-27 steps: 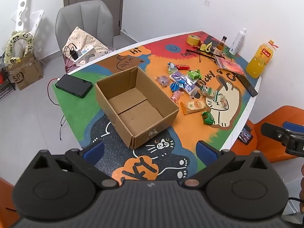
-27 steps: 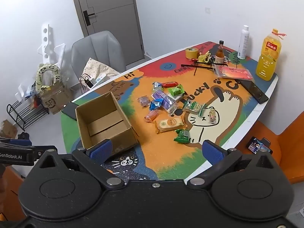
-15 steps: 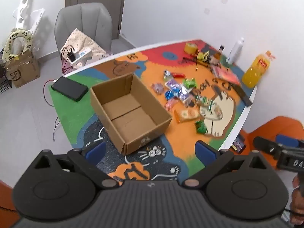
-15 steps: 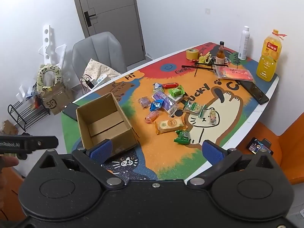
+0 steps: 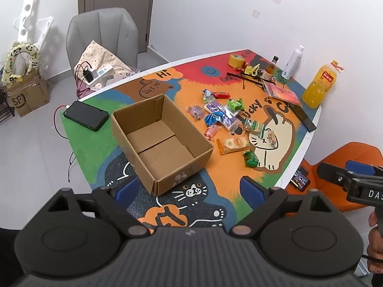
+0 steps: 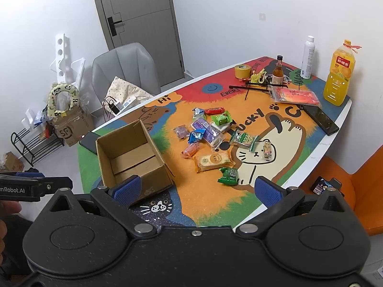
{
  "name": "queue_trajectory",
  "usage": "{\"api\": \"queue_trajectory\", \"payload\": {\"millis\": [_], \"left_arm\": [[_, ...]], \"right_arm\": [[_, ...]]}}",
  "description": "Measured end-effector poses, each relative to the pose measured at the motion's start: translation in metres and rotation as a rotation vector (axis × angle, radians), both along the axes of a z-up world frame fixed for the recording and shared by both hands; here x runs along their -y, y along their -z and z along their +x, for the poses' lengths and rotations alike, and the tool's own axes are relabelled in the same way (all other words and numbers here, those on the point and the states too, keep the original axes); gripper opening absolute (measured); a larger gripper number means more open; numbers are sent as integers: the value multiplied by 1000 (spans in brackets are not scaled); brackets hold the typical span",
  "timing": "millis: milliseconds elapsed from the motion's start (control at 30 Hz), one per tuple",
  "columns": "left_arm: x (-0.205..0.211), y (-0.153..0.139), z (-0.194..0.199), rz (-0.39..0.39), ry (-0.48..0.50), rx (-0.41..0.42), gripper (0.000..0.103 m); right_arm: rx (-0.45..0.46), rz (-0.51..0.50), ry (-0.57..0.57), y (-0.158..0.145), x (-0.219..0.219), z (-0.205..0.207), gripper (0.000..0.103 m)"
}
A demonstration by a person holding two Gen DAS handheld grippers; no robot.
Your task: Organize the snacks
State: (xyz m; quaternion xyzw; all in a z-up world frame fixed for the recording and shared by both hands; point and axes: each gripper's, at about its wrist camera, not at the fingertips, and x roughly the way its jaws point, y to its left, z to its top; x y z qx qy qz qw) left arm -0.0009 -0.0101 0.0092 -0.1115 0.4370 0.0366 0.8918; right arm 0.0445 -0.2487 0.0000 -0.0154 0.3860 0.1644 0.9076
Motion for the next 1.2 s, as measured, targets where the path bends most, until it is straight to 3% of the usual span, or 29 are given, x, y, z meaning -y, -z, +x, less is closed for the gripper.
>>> {"api": "queue_trajectory", "payload": {"millis": [1200], "left_arm": [[3,5,5,9,14,-28,94]], "right_arm": [[-8,4,6,3,2,0,103]]}}
